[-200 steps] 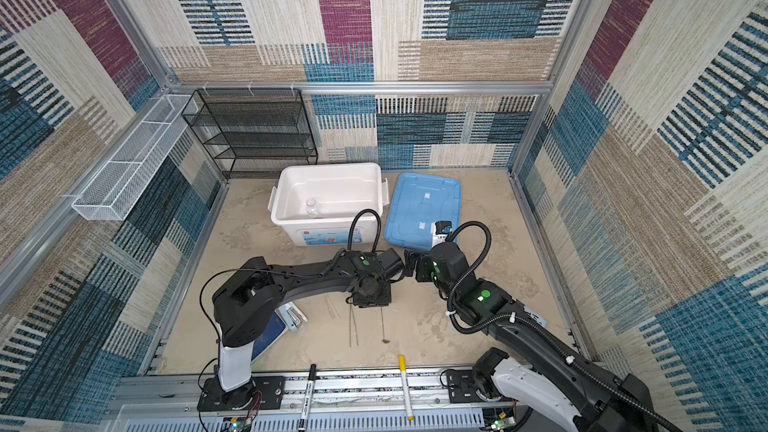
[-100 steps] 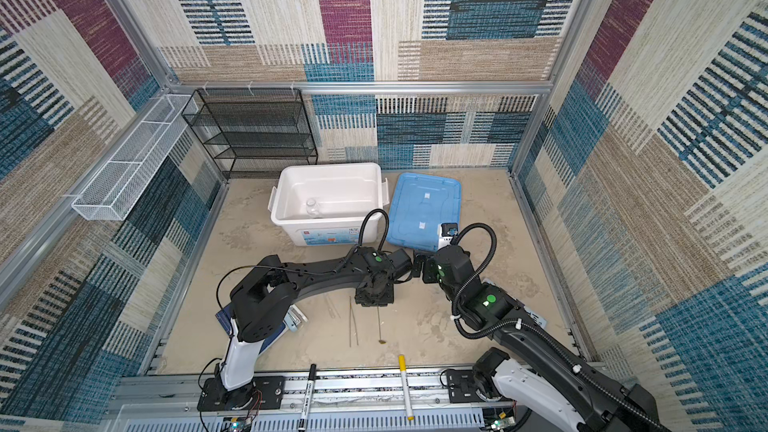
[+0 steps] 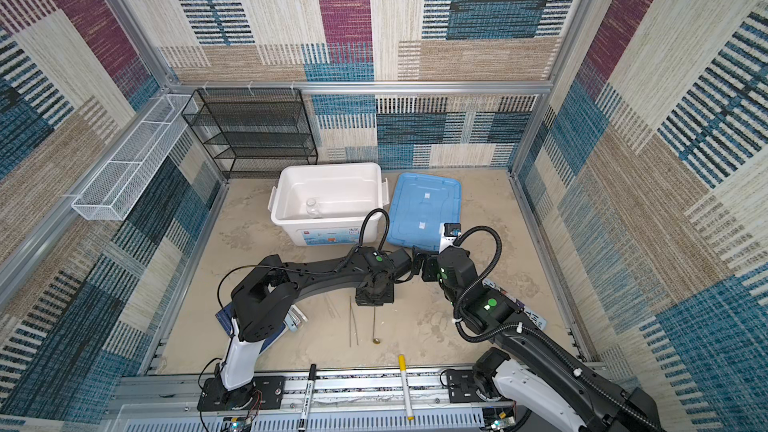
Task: Organize the chemistry lab equipment
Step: 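Lift the rod over the white bin while the right gripper moves above the bin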
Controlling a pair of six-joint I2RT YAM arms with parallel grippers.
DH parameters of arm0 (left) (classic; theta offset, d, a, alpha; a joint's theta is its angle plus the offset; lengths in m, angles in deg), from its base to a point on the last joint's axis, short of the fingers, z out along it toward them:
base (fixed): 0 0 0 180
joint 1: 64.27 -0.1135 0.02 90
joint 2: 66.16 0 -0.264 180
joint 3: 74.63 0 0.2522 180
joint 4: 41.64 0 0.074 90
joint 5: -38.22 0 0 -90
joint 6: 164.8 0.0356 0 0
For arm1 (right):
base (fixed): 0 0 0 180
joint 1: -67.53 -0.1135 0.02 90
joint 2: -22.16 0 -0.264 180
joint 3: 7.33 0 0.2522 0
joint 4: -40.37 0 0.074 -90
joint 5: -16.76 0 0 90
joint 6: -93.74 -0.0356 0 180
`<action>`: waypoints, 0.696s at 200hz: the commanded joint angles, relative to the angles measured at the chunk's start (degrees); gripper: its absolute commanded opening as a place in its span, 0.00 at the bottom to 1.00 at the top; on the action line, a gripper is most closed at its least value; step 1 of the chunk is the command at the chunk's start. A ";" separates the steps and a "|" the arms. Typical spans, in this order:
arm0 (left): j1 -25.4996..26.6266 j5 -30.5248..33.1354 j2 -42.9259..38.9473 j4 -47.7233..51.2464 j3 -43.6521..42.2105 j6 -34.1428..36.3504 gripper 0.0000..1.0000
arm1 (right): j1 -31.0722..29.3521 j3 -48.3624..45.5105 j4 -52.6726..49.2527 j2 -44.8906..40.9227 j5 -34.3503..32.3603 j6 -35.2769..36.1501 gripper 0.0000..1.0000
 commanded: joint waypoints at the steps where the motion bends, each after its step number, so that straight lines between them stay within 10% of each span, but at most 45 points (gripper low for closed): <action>1: 0.29 -1.53 0.85 -6.78 -0.62 1.03 0.00 | -0.21 -0.09 2.21 0.46 5.10 0.06 1.00; 139: -0.38 2.12 -8.08 -11.89 -6.02 7.45 0.00 | -0.14 -0.18 4.95 0.77 6.74 0.10 1.00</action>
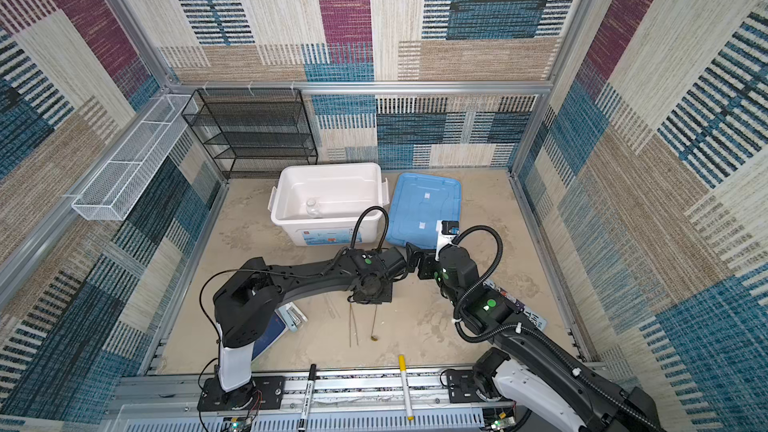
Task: Organize the chemistry lab equipment
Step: 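Lift the rod over the white bin while the right gripper moves above the bin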
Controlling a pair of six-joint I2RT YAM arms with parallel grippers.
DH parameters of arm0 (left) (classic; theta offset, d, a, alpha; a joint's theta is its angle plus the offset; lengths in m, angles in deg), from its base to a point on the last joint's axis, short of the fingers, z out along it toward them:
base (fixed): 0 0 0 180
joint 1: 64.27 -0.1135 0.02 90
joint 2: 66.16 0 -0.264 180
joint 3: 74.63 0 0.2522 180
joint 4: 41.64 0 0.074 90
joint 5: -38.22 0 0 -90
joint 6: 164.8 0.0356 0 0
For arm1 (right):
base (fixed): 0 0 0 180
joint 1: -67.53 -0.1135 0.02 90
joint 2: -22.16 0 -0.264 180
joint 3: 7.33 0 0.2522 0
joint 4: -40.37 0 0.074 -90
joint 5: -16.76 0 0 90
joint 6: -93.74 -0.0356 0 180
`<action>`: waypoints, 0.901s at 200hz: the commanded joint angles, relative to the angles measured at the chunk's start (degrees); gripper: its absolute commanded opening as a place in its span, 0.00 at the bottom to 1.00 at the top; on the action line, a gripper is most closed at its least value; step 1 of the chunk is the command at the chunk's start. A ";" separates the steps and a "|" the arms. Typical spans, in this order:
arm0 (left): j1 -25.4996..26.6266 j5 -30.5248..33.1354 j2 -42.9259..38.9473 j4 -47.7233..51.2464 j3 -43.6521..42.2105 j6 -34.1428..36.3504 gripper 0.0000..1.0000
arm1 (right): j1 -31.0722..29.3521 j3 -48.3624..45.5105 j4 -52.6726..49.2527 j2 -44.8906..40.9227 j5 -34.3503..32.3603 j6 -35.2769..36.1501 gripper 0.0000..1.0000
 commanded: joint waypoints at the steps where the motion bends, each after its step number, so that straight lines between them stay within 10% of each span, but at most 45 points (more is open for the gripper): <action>1: 0.08 1.81 -0.69 -3.25 0.19 1.30 0.00 | -0.17 0.52 -0.50 0.77 2.60 0.45 1.00; 100: -1.01 4.97 -11.89 -3.47 -2.68 8.84 0.00 | -0.21 2.10 1.63 -1.94 8.06 5.25 0.99; 180: -11.10 -8.41 -31.80 -8.13 -7.00 34.30 0.00 | -0.21 3.84 6.67 -3.06 15.90 11.79 1.00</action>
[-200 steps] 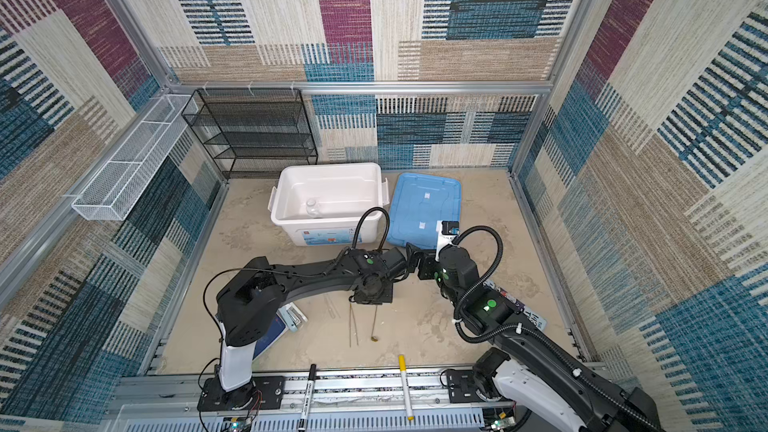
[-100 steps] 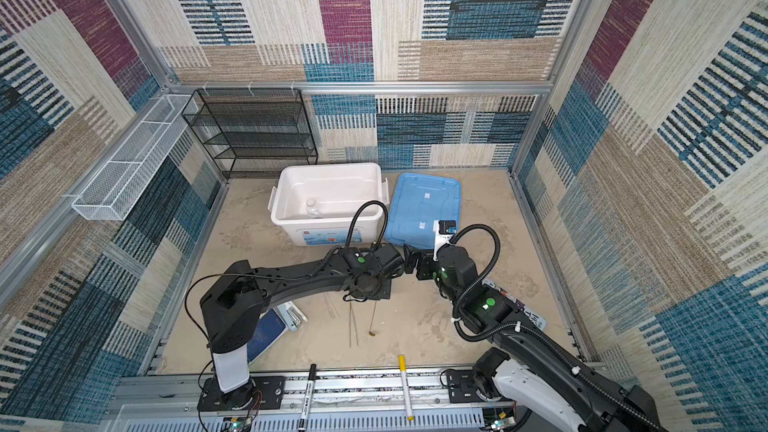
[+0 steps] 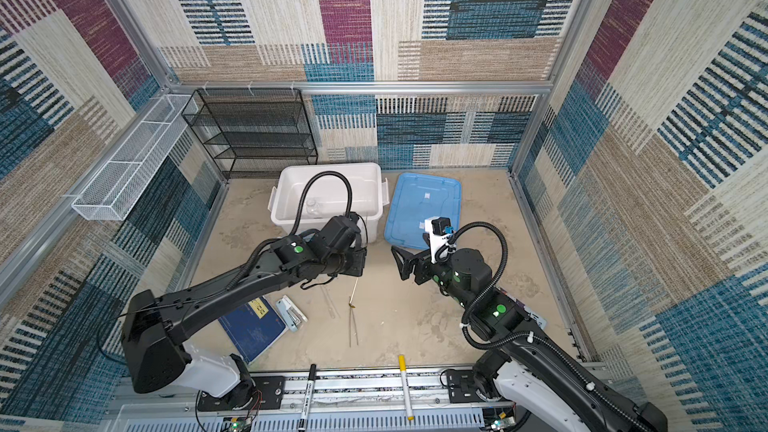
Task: Organize the chemistry lab equipment
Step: 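Lift the rod over the white bin while the right gripper moves above the bin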
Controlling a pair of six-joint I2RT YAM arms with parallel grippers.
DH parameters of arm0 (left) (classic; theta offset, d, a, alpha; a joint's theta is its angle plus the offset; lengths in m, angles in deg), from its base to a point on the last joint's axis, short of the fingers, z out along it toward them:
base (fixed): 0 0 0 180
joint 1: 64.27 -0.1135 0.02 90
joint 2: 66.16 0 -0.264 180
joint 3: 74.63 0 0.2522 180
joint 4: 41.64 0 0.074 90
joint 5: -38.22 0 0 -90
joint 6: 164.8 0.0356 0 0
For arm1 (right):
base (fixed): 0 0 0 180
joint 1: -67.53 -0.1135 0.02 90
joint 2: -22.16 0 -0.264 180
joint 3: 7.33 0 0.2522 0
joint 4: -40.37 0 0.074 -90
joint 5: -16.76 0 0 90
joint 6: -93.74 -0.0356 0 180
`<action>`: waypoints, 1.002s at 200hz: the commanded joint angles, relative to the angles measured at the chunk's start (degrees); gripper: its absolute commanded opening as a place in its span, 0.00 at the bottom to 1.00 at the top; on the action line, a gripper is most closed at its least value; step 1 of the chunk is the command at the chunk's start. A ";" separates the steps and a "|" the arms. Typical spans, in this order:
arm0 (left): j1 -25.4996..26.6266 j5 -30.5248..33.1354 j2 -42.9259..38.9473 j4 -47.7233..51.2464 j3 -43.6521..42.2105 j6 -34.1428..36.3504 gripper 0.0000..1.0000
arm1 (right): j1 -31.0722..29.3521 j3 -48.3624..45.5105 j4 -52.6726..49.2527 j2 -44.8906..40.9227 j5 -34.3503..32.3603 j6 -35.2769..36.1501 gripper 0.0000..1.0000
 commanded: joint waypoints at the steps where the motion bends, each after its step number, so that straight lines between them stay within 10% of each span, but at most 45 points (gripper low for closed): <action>1: -2.31 -7.53 -3.23 -1.66 0.78 13.92 0.00 | -0.01 1.64 1.88 1.39 0.98 2.33 0.99; 88: -19.44 -16.38 -3.53 8.35 16.42 42.50 0.00 | 0.85 17.08 2.06 17.70 6.92 2.00 0.99; 200: -27.30 -16.54 13.45 8.14 35.77 77.39 0.00 | 9.87 30.76 2.35 32.34 15.38 0.67 0.99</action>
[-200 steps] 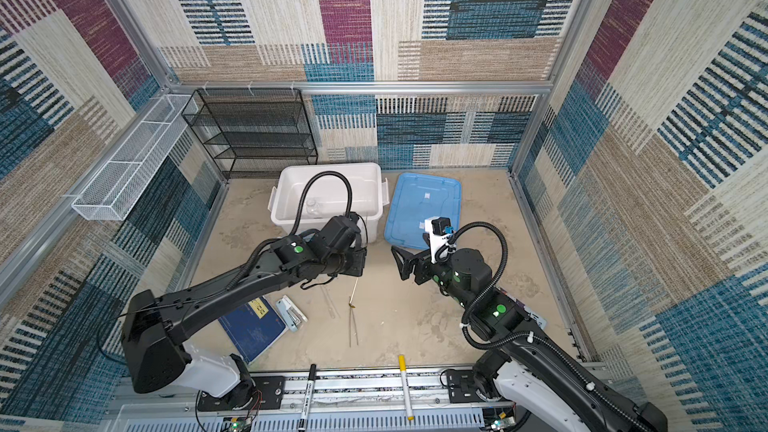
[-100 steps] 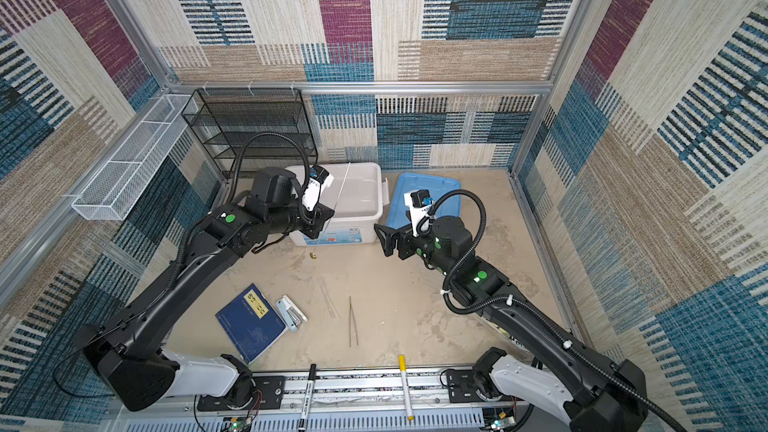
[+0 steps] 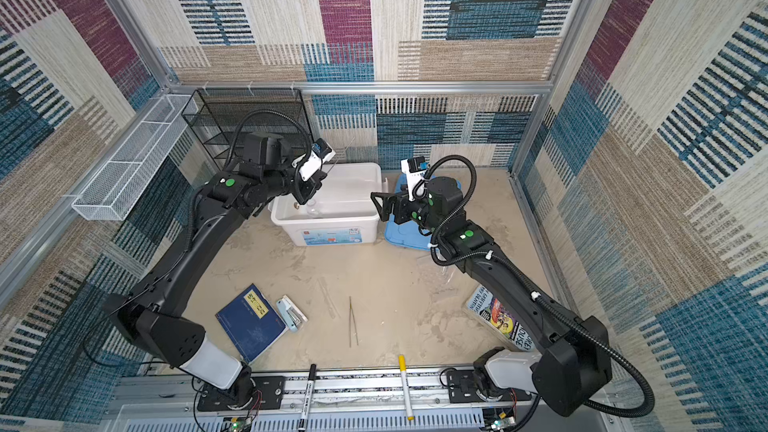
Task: Organize the chemistry lab equipment
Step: 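Lift the rod over the white bin while the right gripper moves above the bin, then lower the rod into the white bin with the left gripper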
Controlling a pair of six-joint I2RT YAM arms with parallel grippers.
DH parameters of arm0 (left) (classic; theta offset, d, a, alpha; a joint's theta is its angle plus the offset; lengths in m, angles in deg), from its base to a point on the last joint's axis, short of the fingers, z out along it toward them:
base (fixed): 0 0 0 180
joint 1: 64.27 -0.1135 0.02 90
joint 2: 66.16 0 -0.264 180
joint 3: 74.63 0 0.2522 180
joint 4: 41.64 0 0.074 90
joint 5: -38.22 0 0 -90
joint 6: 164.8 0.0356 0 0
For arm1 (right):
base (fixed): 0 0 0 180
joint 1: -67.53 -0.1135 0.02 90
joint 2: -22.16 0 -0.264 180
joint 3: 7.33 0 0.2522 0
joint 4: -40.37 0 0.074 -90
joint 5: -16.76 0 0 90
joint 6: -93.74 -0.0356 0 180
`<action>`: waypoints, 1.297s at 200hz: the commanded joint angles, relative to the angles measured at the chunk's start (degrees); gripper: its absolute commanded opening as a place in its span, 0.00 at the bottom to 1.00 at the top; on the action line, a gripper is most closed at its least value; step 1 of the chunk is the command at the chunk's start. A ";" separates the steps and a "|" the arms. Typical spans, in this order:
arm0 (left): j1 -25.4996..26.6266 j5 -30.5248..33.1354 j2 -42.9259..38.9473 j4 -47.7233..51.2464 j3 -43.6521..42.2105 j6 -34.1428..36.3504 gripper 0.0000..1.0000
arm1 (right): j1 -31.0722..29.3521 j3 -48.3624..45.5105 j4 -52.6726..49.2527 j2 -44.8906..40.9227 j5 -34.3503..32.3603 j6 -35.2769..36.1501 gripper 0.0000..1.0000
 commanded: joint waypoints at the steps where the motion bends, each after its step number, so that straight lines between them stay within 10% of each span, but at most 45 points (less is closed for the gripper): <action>1: -0.44 0.89 4.21 3.37 3.49 12.21 0.00 | 0.52 1.64 1.47 0.93 0.91 1.03 0.99; 259: -3.80 3.03 29.97 11.76 9.15 25.87 0.00 | 1.58 21.36 -9.34 23.98 7.15 11.58 0.99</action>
